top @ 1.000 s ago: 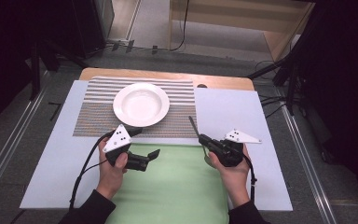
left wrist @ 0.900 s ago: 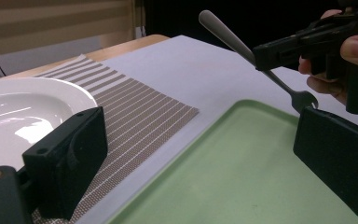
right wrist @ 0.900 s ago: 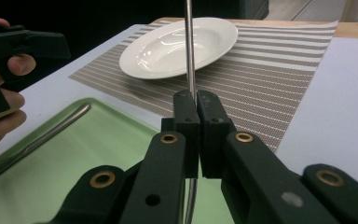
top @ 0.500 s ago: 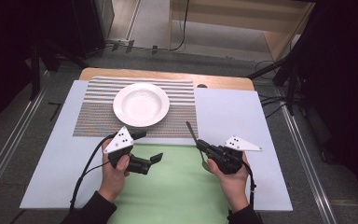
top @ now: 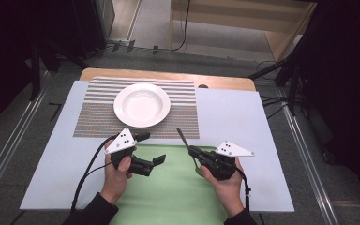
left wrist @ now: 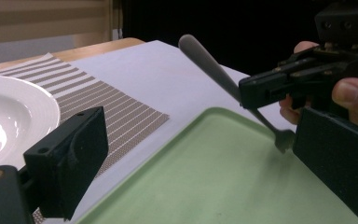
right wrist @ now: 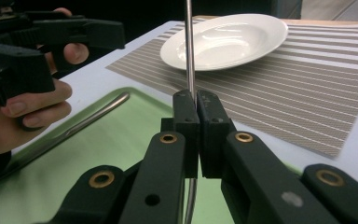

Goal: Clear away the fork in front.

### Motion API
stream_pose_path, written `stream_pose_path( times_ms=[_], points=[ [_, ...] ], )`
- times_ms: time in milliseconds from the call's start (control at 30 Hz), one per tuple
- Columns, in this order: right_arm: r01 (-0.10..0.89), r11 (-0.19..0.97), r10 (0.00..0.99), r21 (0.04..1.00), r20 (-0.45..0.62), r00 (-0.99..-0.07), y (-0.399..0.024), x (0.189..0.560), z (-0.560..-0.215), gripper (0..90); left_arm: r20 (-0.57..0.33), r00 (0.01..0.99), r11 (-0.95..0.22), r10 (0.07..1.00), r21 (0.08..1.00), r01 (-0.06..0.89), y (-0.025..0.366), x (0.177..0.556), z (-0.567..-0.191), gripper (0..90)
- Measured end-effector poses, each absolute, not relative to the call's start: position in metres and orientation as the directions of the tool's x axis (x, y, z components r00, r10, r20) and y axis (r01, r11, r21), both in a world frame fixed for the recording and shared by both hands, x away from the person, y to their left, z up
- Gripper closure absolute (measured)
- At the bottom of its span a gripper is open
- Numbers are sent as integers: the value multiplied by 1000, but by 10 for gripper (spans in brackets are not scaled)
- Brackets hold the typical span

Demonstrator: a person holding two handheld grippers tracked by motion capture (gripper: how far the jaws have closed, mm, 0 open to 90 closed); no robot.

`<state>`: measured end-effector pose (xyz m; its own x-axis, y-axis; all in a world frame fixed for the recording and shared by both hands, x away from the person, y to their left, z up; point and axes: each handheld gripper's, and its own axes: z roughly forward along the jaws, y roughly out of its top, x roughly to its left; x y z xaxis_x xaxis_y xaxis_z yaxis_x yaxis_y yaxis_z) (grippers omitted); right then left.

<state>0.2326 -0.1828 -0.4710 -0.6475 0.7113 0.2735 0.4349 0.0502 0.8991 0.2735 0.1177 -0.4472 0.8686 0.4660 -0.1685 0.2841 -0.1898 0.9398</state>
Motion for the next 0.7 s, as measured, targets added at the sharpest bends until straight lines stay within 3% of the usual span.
stream_pose_path(
  times_ms=[200, 433, 700],
  points=[
    [423, 64, 683, 904, 270, -679, -170, 228, -471, 861, -230, 853, -151, 468, 931, 334, 116, 273, -447, 140],
    [408, 70, 664, 910, 263, -700, -163, 225, -471, 861, -287, 838, -123, 464, 916, 382, 113, 274, -448, 203],
    [396, 77, 645, 915, 257, -720, -157, 222, -472, 861, -334, 818, -117, 468, 894, 432, 108, 276, -451, 413]
  ],
)
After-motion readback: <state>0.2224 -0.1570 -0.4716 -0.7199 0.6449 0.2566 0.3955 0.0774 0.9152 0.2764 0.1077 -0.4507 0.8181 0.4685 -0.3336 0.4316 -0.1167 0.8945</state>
